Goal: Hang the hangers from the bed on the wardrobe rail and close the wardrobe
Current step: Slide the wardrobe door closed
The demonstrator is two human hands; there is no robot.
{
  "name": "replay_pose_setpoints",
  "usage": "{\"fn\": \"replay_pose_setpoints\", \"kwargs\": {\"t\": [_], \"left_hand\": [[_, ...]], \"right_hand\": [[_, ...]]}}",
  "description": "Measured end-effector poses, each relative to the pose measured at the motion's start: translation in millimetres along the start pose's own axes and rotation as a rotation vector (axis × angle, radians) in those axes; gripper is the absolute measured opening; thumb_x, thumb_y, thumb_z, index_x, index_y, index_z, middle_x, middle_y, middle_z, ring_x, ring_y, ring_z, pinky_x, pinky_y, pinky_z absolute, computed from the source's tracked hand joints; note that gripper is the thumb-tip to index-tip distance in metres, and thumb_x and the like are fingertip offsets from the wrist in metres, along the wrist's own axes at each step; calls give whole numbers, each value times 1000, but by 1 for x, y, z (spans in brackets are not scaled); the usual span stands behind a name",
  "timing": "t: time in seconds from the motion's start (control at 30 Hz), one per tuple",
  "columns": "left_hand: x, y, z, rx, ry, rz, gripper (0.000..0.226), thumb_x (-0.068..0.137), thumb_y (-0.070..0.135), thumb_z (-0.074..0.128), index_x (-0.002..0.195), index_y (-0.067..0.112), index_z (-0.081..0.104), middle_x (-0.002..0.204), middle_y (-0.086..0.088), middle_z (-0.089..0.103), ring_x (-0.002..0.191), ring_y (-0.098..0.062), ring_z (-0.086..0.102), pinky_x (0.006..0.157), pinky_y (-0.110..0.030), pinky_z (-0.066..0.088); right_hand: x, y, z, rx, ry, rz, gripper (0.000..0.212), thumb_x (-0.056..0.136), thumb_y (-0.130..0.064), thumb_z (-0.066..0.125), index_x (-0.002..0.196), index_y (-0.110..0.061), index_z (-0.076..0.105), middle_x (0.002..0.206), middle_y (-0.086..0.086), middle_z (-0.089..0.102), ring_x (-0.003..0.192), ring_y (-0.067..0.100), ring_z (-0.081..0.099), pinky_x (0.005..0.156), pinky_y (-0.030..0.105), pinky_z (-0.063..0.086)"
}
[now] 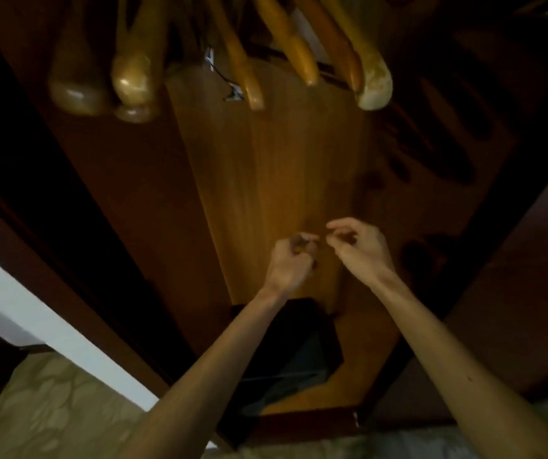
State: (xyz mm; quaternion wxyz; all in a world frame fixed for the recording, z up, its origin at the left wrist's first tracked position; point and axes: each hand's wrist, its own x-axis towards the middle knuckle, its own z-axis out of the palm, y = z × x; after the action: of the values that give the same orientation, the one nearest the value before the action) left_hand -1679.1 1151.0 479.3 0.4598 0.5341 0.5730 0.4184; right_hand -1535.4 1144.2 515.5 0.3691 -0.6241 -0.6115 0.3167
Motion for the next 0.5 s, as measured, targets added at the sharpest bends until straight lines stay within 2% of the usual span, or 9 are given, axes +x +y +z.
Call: {"fn": "replay_pose_setpoints", "kwargs": {"t": [0.07,0.13,0.2,0.27,0.33,0.4,0.43,0.5], "left_hand": [[0,-17,30,16,-14,-48,22,105,30,51,107,20,71,95,0,73,65,-8,65,60,-26,55],[-2,-22,63,70,-56,-21,31,105,39,49,108,17,71,91,0,72,71,-12,68,69,-33,60],[-4,-18,97,150,-102,64,40,106,45,43,112,14,69,92,2,70,78,-12,66,75,-30,58],[-1,-8,130,254,-106,177,46,106,49,37,117,15,66,103,2,70,90,-14,66,84,-32,55],[6,0,160,380,-126,273,48,105,51,37,127,16,63,120,-1,68,104,-17,66,88,-37,55],[15,5,184,500,-159,351,51,104,53,39,135,17,58,129,0,64,112,-18,63,90,-38,54],[17,7,194,546,-174,388,53,103,54,40,136,16,56,130,-1,63,113,-19,63,90,-38,54],[22,7,208,583,-194,455,50,103,52,41,132,15,58,124,-3,63,106,-21,65,85,-40,56]], "right_hand": [[-13,36,-7,-23,40,73,27,95,-20,66,122,-21,69,119,-5,69,102,5,59,88,20,44],[-24,69,-18,-46,85,140,31,95,-19,65,126,-19,68,123,-2,68,104,7,60,88,20,44],[-33,96,-28,-56,95,218,40,97,-21,62,137,-17,60,130,2,65,114,16,62,97,29,49],[-40,118,-37,-34,94,308,47,98,-19,58,144,-13,52,130,5,64,116,25,64,101,41,53],[-42,132,-48,-28,121,344,40,97,-20,57,136,-10,57,119,6,68,105,28,68,93,46,57],[-41,140,-58,-42,152,332,31,96,-31,59,120,-10,64,100,6,72,89,25,71,81,46,61],[-40,143,-64,-55,156,322,31,95,-35,61,114,-11,65,93,6,72,83,23,71,76,45,61],[-37,150,-72,-103,140,308,31,93,-35,64,114,-11,64,92,7,72,81,23,72,74,44,62]]}}
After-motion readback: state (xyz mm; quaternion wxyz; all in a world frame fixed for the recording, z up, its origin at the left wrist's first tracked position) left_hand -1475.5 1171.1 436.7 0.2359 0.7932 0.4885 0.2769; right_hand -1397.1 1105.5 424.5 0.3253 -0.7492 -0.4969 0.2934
